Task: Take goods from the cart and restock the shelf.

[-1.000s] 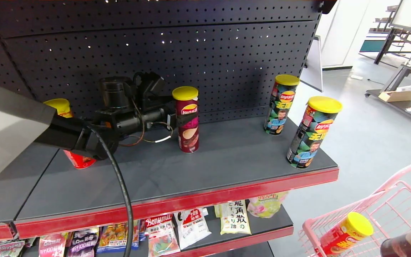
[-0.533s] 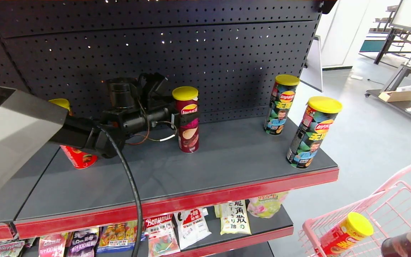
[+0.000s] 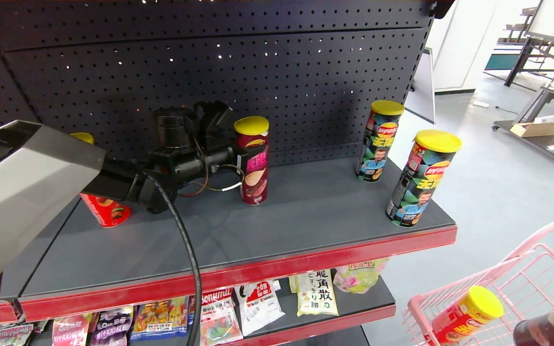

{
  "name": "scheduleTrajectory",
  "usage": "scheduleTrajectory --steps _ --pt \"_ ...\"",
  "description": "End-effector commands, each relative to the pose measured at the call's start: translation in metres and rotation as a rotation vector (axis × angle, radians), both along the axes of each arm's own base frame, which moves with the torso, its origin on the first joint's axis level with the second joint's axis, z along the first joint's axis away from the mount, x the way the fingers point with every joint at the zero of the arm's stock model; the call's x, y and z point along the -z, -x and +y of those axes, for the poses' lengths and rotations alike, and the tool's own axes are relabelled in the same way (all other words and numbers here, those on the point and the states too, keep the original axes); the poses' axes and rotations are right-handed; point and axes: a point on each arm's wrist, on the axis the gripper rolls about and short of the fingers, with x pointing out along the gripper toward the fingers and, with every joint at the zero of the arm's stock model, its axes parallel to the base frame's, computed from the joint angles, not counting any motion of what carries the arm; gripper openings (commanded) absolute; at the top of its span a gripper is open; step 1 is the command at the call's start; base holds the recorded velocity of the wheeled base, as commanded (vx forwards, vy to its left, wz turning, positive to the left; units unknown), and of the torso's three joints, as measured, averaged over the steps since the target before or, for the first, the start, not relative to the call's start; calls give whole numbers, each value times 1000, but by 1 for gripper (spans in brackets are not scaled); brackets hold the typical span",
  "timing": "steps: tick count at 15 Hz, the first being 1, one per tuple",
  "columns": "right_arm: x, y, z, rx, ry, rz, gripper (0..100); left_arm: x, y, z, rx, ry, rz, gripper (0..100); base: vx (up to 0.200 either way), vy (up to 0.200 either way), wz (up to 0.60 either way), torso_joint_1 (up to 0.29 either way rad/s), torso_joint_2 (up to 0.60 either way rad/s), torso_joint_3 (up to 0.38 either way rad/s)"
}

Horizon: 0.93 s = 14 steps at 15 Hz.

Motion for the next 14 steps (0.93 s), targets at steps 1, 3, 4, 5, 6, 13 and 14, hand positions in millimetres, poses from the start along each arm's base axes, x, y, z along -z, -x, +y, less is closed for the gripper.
scheduleTrajectory --steps 1,3,4,5,6,13,14 --pt "0 0 0 0 -3 2 0 0 1 0 1 2 2 0 0 0 0 0 0 0" --pt "0 0 0 0 -3 0 0 -5 5 1 3 18 -2 0 0 0 0 0 0 0" --pt "-1 0 0 0 -3 -1 0 -13 11 3 8 49 1 0 0 0 0 0 0 0" --pt "-1 0 0 0 -3 -1 0 -27 23 7 14 88 10 0 0 0 0 0 0 0" --pt "-2 0 0 0 -3 -3 0 -32 35 11 24 89 18 0 0 0 0 0 0 0" --pt "-3 0 0 0 -5 -7 0 -14 96 32 57 81 43 0 0 0 0 0 0 0" --pt "-4 0 0 0 -5 -11 0 -5 103 34 61 79 49 0 0 0 0 0 0 0"
